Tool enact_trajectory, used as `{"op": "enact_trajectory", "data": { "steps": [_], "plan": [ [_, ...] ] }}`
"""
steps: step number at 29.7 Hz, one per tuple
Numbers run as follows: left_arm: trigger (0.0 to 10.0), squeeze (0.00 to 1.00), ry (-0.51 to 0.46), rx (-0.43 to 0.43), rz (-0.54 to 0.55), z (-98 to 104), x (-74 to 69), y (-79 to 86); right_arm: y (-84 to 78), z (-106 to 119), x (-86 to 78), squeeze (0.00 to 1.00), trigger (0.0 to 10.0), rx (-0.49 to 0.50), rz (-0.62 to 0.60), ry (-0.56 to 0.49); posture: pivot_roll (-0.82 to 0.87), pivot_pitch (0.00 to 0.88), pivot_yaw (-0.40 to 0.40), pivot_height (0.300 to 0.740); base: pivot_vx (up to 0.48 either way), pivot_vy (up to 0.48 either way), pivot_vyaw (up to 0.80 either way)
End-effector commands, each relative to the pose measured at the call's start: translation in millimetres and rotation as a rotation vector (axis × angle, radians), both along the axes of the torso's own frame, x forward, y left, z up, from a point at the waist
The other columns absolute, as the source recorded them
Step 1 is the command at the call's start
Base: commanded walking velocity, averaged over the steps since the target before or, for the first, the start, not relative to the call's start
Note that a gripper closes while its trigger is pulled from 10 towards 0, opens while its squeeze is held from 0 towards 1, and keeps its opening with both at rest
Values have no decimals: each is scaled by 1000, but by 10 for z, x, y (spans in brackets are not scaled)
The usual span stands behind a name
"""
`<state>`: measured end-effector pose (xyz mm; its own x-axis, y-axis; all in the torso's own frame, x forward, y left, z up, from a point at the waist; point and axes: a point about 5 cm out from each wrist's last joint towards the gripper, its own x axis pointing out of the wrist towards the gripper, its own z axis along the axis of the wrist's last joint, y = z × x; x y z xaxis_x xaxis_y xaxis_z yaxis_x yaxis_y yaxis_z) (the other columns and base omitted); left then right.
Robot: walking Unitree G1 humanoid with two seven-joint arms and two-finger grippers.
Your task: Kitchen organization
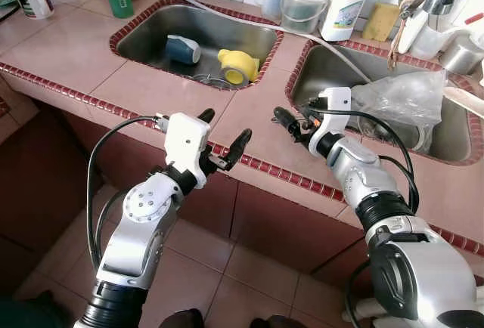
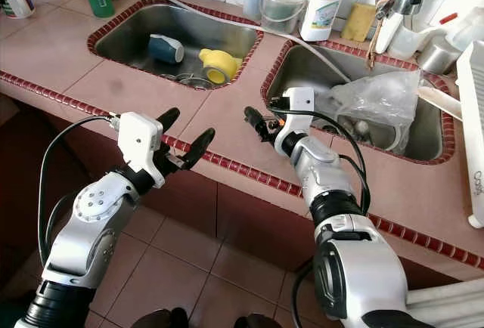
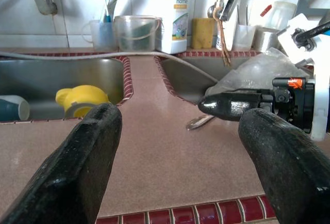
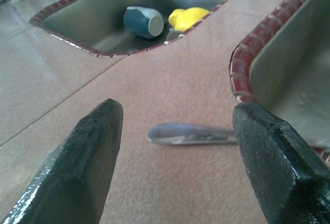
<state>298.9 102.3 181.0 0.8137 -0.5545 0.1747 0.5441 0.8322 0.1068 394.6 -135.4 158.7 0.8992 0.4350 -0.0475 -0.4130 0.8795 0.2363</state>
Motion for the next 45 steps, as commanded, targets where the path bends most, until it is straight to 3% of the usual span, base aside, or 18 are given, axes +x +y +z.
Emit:
{"op": "enact_trajectory", "data": {
  "steps": [1, 28, 34, 38, 45],
  "plan": [
    [10000, 0, 0, -6, -12, 9, -33, -29, 3, -19, 1, 0, 10000, 23, -3, 17, -83, 182, -61, 740, 0, 0, 0],
    [10000, 0, 3, -11, -19, 37, -32, -40, -10, -97, -6, 0, 10000, 73, -5, 78, -83, 188, -54, 740, 0, 0, 0],
    [10000, 0, 0, -14, -27, 47, -26, -62, 67, -112, -34, 0, 10000, 104, 80, 85, -85, 186, -52, 740, 0, 0, 0],
    [10000, 0, -1, -15, -33, 50, -24, -77, 157, -87, -74, 0, 10000, 136, 209, 60, -90, 186, -50, 740, 0, 0, 0],
    [10000, 0, -3, -17, -41, 54, -14, -99, 160, -101, -89, 0, 10000, 113, 233, 54, -94, 183, -51, 740, 0, 0, 0]
  ]
}}
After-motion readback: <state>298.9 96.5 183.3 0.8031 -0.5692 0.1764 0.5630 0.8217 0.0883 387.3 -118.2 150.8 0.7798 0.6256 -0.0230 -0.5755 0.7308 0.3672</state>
